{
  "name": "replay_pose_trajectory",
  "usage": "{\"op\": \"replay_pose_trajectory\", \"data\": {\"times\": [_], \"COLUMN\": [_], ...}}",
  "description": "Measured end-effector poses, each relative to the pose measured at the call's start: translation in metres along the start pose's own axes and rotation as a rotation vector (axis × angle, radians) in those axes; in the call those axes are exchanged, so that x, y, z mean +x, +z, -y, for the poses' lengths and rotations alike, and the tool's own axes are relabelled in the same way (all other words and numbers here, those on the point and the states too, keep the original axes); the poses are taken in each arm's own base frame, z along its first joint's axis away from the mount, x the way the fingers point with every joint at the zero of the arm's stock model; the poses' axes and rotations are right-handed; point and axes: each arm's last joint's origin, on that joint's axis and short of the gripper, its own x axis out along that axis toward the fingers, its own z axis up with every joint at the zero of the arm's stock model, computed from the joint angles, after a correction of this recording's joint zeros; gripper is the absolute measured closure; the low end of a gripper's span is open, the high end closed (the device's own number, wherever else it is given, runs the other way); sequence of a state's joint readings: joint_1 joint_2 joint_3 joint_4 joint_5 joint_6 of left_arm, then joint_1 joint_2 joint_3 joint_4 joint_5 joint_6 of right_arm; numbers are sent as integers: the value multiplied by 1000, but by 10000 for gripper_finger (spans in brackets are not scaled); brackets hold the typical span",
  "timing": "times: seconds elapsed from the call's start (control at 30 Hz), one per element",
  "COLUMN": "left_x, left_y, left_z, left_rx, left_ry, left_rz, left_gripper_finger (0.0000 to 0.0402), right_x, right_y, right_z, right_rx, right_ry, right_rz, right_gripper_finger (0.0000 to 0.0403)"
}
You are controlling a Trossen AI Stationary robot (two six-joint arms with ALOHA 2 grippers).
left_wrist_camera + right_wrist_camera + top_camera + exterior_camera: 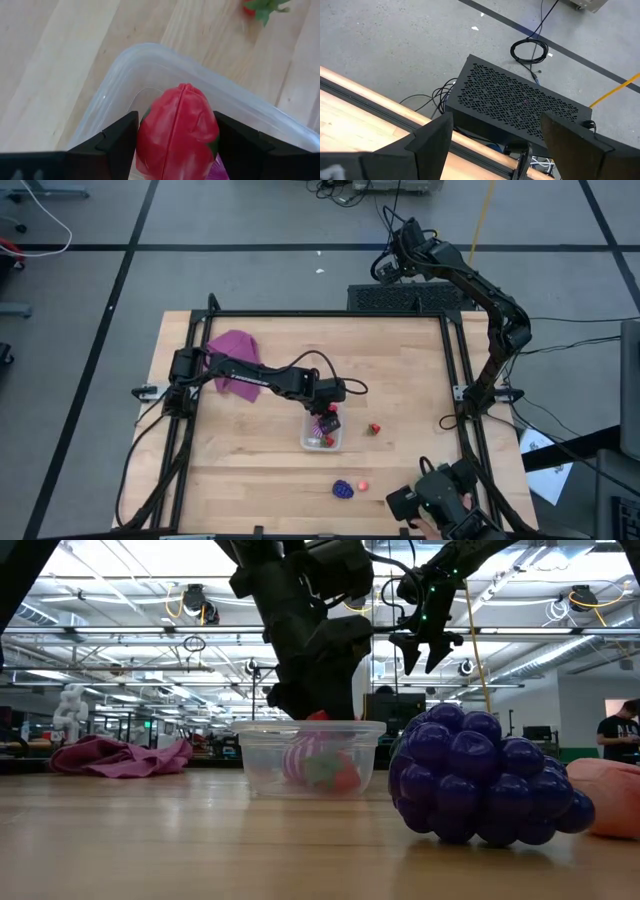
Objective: Pick and placing Produce into tupperware
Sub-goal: Put the dragon fruit into the transparent bin, then put the strawberry into the transparent bin
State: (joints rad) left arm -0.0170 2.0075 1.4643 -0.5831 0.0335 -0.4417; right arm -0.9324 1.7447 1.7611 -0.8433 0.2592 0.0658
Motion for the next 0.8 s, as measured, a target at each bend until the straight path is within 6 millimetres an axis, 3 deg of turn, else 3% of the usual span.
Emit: {"op": "replay_pose_trajectory", "data": {"times": [0.33, 0.8], "left_x": [0, 0], "left_y": [0, 0], "left_z": [0, 0], "left_rx": [-17, -33], "left_ry": [-7, 15], "left_rz": [-4, 7], "left_gripper_finger": [151, 62], "right_x": [0, 0], "right_y": [-1, -1], "right_z": [0, 0], "right_rx": [-2, -4], "right_ry": [-1, -1], "right_rz": [-9, -14], "right_gripper_finger": [110, 110]}}
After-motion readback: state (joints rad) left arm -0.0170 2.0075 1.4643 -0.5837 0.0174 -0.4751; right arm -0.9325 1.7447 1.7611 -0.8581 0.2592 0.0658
